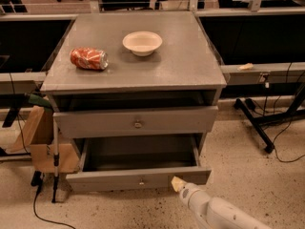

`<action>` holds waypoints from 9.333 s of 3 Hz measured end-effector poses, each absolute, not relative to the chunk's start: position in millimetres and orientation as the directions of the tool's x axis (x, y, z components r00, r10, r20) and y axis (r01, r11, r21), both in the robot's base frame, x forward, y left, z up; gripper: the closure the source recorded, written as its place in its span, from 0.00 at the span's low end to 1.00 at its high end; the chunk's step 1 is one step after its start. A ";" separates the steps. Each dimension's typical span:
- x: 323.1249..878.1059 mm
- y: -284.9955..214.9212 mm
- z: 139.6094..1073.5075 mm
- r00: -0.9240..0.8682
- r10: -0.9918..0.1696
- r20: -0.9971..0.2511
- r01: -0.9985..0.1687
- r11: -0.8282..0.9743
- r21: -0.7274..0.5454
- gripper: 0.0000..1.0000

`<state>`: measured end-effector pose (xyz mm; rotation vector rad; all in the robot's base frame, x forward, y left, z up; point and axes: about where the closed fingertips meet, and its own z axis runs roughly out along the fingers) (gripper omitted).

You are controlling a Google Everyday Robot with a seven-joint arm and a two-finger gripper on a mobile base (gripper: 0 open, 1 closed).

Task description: Close middle drawer

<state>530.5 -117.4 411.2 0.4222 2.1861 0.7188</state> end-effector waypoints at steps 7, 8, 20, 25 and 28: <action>569.3 -107.1 418.2 -0.577 0.549 -0.605 0.084 0.777 0.624 1.00; 573.6 -109.2 412.5 -0.579 0.557 -0.596 0.090 0.770 0.632 1.00; 622.5 -86.1 417.2 -0.491 0.606 -0.626 0.092 0.750 0.655 1.00; 650.9 -76.6 417.7 -0.454 0.632 -0.629 0.102 0.738 0.668 1.00; 650.5 -91.4 413.6 -0.426 0.662 -0.617 0.121 0.718 0.686 1.00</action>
Offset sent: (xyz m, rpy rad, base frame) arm 0.1419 0.0204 0.0177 0.0325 -0.1742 -0.1278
